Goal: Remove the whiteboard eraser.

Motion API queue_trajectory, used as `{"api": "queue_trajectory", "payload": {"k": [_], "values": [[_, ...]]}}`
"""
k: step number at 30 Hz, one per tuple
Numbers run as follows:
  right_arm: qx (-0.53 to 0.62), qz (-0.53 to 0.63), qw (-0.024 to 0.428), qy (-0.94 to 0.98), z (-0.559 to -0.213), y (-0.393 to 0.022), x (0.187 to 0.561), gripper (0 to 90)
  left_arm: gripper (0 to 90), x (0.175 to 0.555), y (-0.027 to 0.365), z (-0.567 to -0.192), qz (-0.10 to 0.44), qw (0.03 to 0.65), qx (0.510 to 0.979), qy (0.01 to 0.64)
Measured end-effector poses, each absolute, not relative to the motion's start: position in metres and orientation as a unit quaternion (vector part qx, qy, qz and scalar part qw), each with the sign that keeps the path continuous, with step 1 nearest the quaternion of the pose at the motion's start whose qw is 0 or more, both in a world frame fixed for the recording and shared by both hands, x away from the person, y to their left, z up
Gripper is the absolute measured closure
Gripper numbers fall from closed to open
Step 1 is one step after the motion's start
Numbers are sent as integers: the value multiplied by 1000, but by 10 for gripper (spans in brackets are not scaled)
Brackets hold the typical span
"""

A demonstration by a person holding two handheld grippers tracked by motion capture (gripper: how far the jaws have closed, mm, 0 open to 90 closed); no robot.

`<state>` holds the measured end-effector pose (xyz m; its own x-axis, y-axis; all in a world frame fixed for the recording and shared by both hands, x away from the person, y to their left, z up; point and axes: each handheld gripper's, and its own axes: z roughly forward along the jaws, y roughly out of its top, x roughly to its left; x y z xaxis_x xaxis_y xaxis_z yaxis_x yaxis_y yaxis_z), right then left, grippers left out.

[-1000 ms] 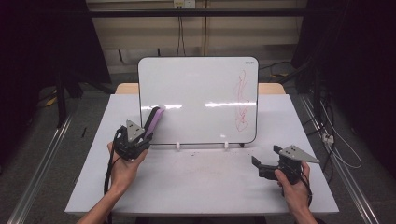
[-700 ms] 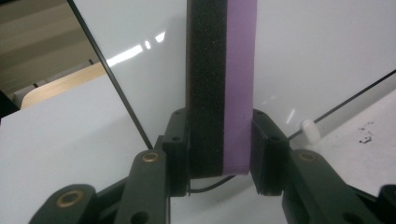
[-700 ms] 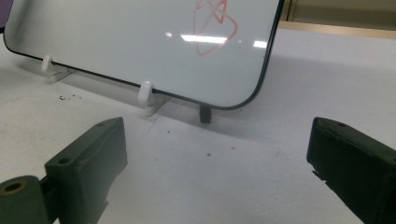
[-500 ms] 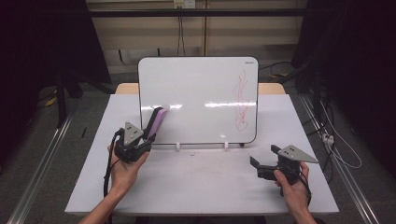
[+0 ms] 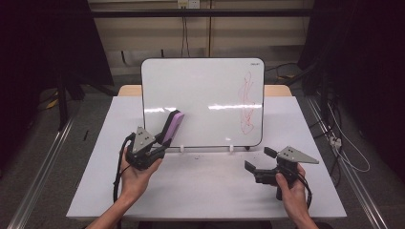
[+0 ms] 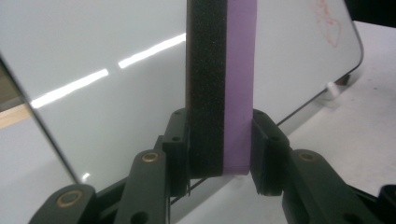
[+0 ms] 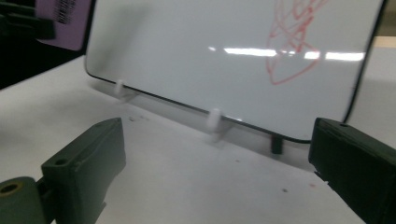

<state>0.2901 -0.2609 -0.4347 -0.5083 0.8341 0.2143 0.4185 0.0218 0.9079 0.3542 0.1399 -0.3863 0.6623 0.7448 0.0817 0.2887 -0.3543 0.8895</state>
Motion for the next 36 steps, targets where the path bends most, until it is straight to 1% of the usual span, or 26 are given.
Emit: {"api": "queue_trajectory", "payload": {"k": [7, 10, 15, 22, 25, 31, 36], "values": [[436, 544, 168, 697, -429, -245, 293, 24, 638, 353, 122, -383, 228, 477, 788, 316], [416, 568, 147, 695, -425, -239, 296, 20, 638, 353, 115, -380, 221, 487, 785, 312], [412, 591, 148, 677, -416, -229, 303, 38, 638, 351, 105, -376, 210, 505, 781, 304], [392, 631, 147, 653, -411, -212, 310, 94, 638, 348, 94, -374, 194, 520, 779, 292], [385, 641, 144, 648, -411, -206, 312, 132, 638, 348, 89, -374, 182, 529, 775, 294], [372, 657, 147, 639, -404, -194, 322, 153, 638, 347, 79, -374, 172, 538, 775, 285], [379, 676, 150, 614, -401, -187, 331, 151, 638, 347, 69, -376, 167, 541, 776, 279]]}}
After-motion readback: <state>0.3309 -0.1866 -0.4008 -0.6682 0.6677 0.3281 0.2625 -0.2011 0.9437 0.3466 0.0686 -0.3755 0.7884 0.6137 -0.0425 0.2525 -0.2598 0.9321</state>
